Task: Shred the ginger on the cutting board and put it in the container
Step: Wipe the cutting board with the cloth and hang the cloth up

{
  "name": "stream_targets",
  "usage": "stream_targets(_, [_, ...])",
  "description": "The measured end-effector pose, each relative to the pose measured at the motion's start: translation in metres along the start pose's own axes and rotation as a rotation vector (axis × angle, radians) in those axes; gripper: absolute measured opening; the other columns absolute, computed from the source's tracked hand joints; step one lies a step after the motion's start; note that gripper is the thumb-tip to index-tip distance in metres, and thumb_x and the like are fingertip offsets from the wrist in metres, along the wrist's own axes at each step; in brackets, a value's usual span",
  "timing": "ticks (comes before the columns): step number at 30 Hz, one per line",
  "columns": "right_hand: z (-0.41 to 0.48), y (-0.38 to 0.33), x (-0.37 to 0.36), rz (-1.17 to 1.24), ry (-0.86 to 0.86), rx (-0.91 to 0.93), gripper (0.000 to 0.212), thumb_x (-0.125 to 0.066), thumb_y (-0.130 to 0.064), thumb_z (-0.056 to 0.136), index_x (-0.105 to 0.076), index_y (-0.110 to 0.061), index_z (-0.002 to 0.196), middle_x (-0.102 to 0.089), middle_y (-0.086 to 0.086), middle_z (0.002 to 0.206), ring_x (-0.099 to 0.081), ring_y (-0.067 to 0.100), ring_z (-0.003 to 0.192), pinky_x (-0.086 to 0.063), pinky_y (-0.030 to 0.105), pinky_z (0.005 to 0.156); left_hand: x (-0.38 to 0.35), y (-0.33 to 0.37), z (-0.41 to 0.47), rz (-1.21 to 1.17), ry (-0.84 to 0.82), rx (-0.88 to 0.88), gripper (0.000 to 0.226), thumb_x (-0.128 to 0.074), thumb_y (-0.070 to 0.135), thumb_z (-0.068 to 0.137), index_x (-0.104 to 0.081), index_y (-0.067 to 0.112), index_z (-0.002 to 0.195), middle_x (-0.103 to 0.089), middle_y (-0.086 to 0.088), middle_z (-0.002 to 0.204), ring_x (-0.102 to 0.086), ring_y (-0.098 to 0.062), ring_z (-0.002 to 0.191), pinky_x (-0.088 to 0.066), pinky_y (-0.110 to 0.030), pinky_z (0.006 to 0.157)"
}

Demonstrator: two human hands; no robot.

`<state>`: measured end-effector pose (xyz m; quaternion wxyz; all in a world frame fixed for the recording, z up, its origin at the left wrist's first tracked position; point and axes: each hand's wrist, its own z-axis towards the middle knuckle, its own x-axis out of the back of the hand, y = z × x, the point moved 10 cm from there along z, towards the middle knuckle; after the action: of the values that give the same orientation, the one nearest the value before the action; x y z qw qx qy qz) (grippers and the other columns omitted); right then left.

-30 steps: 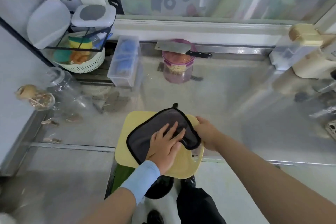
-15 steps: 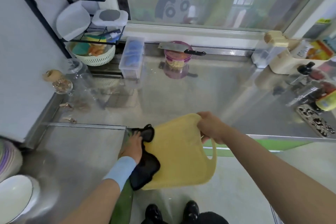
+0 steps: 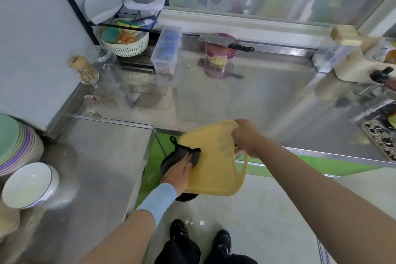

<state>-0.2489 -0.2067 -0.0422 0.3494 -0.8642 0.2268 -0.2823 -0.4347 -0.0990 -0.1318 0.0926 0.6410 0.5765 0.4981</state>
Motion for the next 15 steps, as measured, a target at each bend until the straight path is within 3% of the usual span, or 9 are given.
stream_targets(2, [0.002,0.008,0.0,-0.04,0.013,-0.006,0.044,-0.03,0.011,0.082,-0.065,-0.004,0.105,-0.072,0.02,0.087,-0.072,0.04,0.07,-0.061,0.054,0.058,0.009,-0.011,-0.005,-0.137,0.061,0.103,0.044,-0.027,0.035,0.106,-0.037,0.03,0.148,-0.042,0.005,0.15,-0.04,-0.018,0.134,-0.029,-0.031,0.111])
stream_targets(3, [0.004,0.011,-0.001,-0.047,0.024,-0.013,0.045,-0.03,0.009,0.083,-0.064,-0.004,0.109,-0.071,0.02,0.09,-0.072,0.041,0.07,-0.061,0.056,0.06,0.012,-0.001,-0.01,-0.208,0.096,0.068,0.043,-0.029,0.037,0.105,-0.042,0.029,0.145,-0.047,0.004,0.146,-0.042,-0.016,0.132,-0.03,-0.03,0.11])
stream_targets(5, [0.008,0.015,-0.005,-0.078,0.061,-0.025,0.048,-0.032,0.005,0.086,-0.059,-0.006,0.124,-0.068,0.017,0.104,-0.072,0.04,0.073,-0.062,0.052,0.063,0.006,0.041,-0.023,-0.243,0.091,-0.104,0.038,-0.031,0.037,0.104,-0.051,0.034,0.136,-0.054,0.007,0.136,-0.046,-0.009,0.126,-0.032,-0.034,0.112])
stream_targets(6, [0.008,0.013,-0.007,-0.119,0.073,-0.017,0.05,-0.034,0.004,0.087,-0.056,-0.008,0.13,-0.065,0.014,0.11,-0.071,0.038,0.081,-0.061,0.042,0.064,-0.005,0.068,-0.033,-0.185,0.054,-0.246,0.037,-0.03,0.036,0.103,-0.051,0.04,0.134,-0.053,0.011,0.135,-0.044,-0.004,0.127,-0.03,-0.033,0.114])
stream_targets(8, [0.009,0.002,-0.011,-0.179,0.091,0.023,0.046,-0.038,0.004,0.089,-0.056,-0.013,0.129,-0.062,0.011,0.112,-0.063,0.032,0.094,-0.049,0.029,0.07,-0.036,0.115,-0.054,0.075,-0.025,-0.567,0.045,-0.021,0.035,0.104,-0.026,0.048,0.146,-0.024,0.019,0.156,-0.013,-0.003,0.146,-0.009,-0.036,0.12])
stream_targets(10, [0.01,-0.007,-0.015,-0.125,0.062,0.043,0.041,-0.038,0.006,0.088,-0.053,-0.02,0.116,-0.059,0.012,0.099,-0.058,0.028,0.08,-0.044,0.028,0.063,-0.052,0.119,-0.055,0.307,0.033,-0.675,0.051,-0.016,0.037,0.102,-0.01,0.042,0.153,0.004,0.017,0.161,0.014,-0.01,0.148,0.006,-0.047,0.117])
stream_targets(13, [0.011,-0.01,-0.005,0.01,0.071,0.008,0.035,-0.031,0.012,0.085,-0.057,-0.009,0.096,-0.053,0.013,0.074,-0.051,0.024,0.051,-0.041,0.026,0.04,-0.042,0.102,-0.04,0.429,0.178,-0.623,0.054,-0.016,0.035,0.102,-0.008,0.031,0.155,0.008,0.011,0.162,0.014,-0.014,0.148,0.005,-0.049,0.118])
stream_targets(15, [0.007,-0.013,0.0,0.053,0.037,-0.001,0.038,-0.029,0.015,0.086,-0.06,-0.005,0.094,-0.057,0.015,0.07,-0.057,0.027,0.049,-0.05,0.032,0.036,-0.026,0.093,-0.027,0.284,0.214,-0.556,0.051,-0.014,0.034,0.102,-0.005,0.03,0.153,0.006,0.012,0.162,0.01,-0.009,0.148,0.0,-0.04,0.121])
